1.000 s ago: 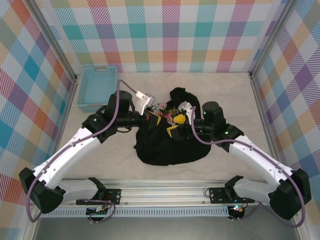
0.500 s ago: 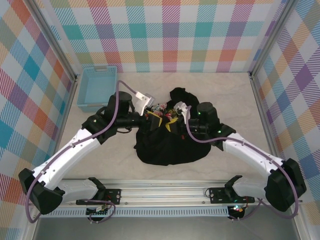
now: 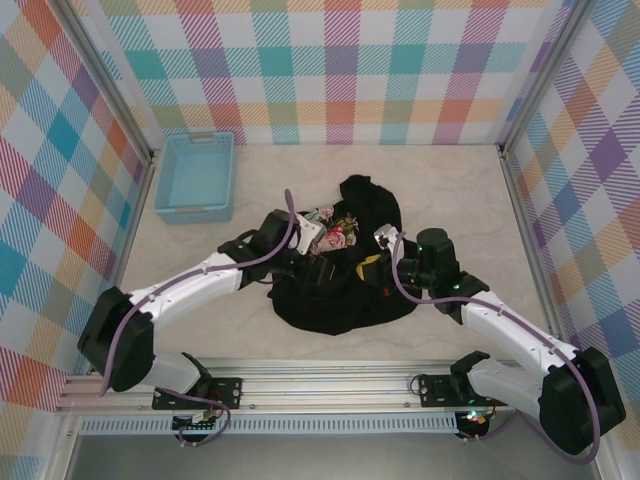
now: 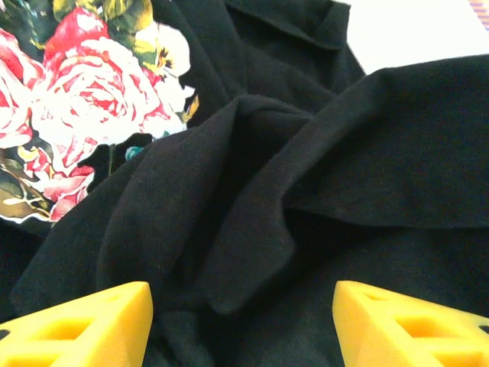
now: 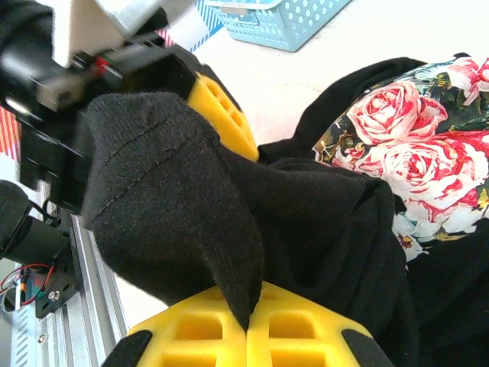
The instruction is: Fold the inside-out t-shirt
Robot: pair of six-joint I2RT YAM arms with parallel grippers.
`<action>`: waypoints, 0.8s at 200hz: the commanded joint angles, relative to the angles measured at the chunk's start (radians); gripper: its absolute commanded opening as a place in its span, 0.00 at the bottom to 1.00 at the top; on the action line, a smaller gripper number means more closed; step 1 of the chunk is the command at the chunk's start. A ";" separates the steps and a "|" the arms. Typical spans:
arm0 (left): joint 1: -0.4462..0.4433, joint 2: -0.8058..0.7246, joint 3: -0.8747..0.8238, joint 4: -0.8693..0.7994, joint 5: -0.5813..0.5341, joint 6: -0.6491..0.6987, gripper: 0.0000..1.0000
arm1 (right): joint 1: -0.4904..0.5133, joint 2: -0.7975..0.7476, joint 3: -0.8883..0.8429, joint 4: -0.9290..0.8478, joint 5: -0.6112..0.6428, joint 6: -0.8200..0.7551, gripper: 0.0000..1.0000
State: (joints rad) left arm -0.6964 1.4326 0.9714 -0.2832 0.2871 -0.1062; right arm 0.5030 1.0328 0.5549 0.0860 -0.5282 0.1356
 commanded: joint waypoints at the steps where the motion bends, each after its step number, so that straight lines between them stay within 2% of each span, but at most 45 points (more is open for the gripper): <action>1: -0.012 0.034 0.046 0.044 0.002 0.052 0.63 | -0.011 -0.016 -0.006 0.041 -0.011 0.008 0.00; 30: -0.024 0.099 0.067 0.064 0.053 0.054 0.63 | -0.014 -0.015 -0.004 0.044 -0.008 0.007 0.00; 44: -0.033 0.138 0.090 0.073 0.062 0.055 0.58 | -0.014 -0.011 -0.003 0.046 -0.008 0.009 0.00; 71: -0.032 0.171 0.131 0.090 0.050 0.020 0.15 | -0.016 -0.024 -0.006 0.031 0.059 0.007 0.00; 79: -0.024 0.136 0.127 0.095 0.073 0.005 0.07 | -0.017 -0.033 0.000 0.006 0.110 0.008 0.00; 91: -0.001 0.046 0.107 0.111 0.139 -0.043 0.01 | -0.018 -0.047 0.008 -0.021 0.183 0.003 0.00; 125: 0.107 -0.191 0.081 0.142 0.441 -0.260 0.00 | -0.018 -0.054 0.039 -0.006 0.228 -0.023 0.00; 160: 0.136 -0.214 0.182 -0.068 0.649 -0.271 0.00 | -0.018 -0.001 0.109 -0.027 0.295 -0.013 0.00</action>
State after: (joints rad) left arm -0.5762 1.2110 1.0950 -0.2409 0.7036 -0.3191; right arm 0.4961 0.9985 0.6048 0.0776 -0.3233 0.1341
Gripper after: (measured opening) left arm 0.051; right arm 0.048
